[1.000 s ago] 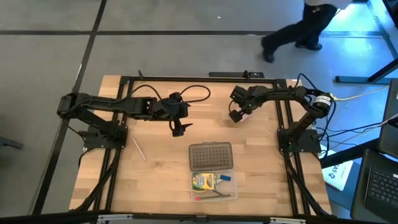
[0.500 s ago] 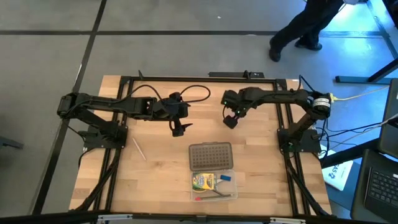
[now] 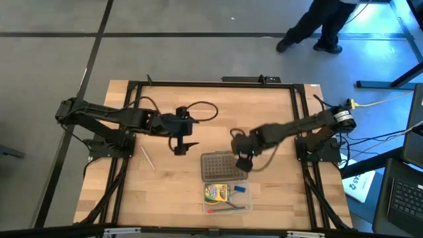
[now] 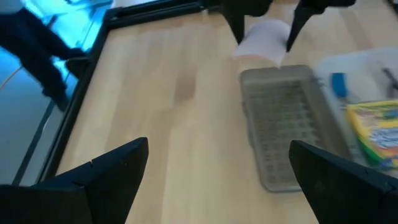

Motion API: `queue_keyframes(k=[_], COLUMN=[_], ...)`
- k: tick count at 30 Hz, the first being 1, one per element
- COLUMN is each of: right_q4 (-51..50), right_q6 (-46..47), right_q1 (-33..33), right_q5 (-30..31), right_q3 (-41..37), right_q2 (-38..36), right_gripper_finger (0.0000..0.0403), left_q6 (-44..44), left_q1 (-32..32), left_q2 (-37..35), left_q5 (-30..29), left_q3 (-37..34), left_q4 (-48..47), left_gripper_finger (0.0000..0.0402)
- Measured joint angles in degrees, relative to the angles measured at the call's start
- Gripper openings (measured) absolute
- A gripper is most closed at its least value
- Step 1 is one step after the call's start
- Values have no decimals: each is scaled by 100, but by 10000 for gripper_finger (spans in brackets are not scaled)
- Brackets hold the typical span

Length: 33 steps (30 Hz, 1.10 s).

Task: Pack school essentials
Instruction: Put the pink sticky note into the supply box

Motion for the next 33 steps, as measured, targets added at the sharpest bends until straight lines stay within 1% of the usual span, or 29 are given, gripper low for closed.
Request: queue_keyframes(k=[3, 7, 15, 19, 23, 27, 33], right_q4=[314, 720, 1326, 1676, 1941, 2252, 2203], right_q6=[392, 673, 828, 566, 355, 269, 252], right_q1=[540, 1174, 1989, 2206, 2282, 2280, 2282], right_q5=[67, 432, 843, 844, 782, 614, 567], right_q3=[15, 15, 15, 15, 15, 15, 15], right_q2=[-4, 17, 168, 450, 725, 924, 1211], right_gripper_finger=[345, 345, 345, 345, 345, 345, 345], left_q6=[-15, -140, -300, -299, -299, -298, -273], left_q1=[-251, -586, -1265, -1542, -1727, -1784, -1786], left_q2=[-118, -147, -148, -148, -148, -148, -148], left_q5=[13, 15, 15, 14, 15, 12, 11], left_q3=[0, 0, 0, 0, 0, 0, 0], left_q4=[-168, -202, -168, -78, 51, 79, 85], left_gripper_finger=[383, 383, 383, 383, 383, 383, 383])
